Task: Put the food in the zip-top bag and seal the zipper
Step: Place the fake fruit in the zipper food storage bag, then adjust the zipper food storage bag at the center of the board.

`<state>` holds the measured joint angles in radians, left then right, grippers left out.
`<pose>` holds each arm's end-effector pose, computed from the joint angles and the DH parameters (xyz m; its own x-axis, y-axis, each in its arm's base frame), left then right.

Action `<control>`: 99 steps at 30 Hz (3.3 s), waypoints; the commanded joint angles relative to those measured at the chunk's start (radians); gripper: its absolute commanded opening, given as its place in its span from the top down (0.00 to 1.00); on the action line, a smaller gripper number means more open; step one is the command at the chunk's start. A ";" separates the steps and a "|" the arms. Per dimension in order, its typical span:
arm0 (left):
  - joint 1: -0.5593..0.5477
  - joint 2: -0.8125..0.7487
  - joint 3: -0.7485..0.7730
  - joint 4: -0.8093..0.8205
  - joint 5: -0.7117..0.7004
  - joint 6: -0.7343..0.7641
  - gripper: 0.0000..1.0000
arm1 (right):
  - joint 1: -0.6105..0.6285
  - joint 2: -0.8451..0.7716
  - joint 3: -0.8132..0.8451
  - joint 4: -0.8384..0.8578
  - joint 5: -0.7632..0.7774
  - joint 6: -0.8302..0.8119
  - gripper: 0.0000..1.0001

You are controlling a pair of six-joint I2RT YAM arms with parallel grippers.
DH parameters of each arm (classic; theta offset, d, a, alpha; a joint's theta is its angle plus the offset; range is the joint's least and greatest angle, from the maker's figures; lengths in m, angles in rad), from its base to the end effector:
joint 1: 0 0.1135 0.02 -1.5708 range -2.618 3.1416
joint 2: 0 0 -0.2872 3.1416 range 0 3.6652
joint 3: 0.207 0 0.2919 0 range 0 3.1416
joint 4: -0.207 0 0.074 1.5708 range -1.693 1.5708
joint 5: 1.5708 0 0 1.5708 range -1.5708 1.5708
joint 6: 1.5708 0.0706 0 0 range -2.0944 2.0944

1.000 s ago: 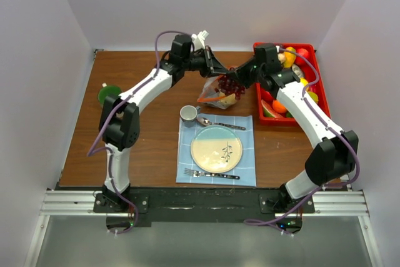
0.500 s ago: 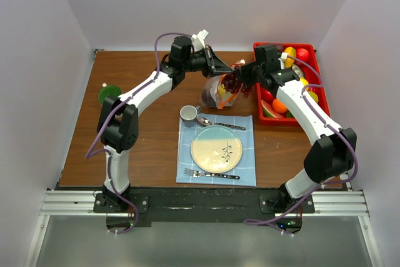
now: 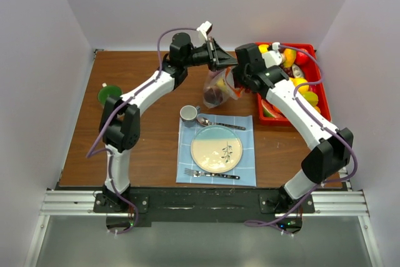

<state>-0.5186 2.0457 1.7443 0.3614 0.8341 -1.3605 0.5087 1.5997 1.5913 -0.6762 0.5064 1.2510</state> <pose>0.4632 -0.3245 0.3487 -0.9428 -0.2184 -0.2518 0.2545 0.0162 -0.9669 0.3832 0.1745 0.3723 -0.2664 0.8019 -0.5347 0.4936 0.5900 0.6390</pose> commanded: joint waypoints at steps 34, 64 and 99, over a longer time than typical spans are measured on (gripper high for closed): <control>0.058 0.269 0.037 0.211 -0.007 -0.126 0.98 | 0.017 0.399 0.395 -0.051 0.035 -0.656 1.00; 0.104 0.151 -0.117 -0.071 -0.142 0.120 1.00 | 0.022 0.270 0.319 0.087 -0.207 -0.815 0.40; 0.112 0.148 -0.052 -0.185 -0.167 0.169 1.00 | -0.188 0.240 -0.168 0.420 -0.378 -0.872 0.73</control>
<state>-0.4080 2.2475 1.6531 0.1829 0.6647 -1.2152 0.3176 1.8412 1.4303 -0.2974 0.1387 0.4057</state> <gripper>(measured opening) 0.036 0.260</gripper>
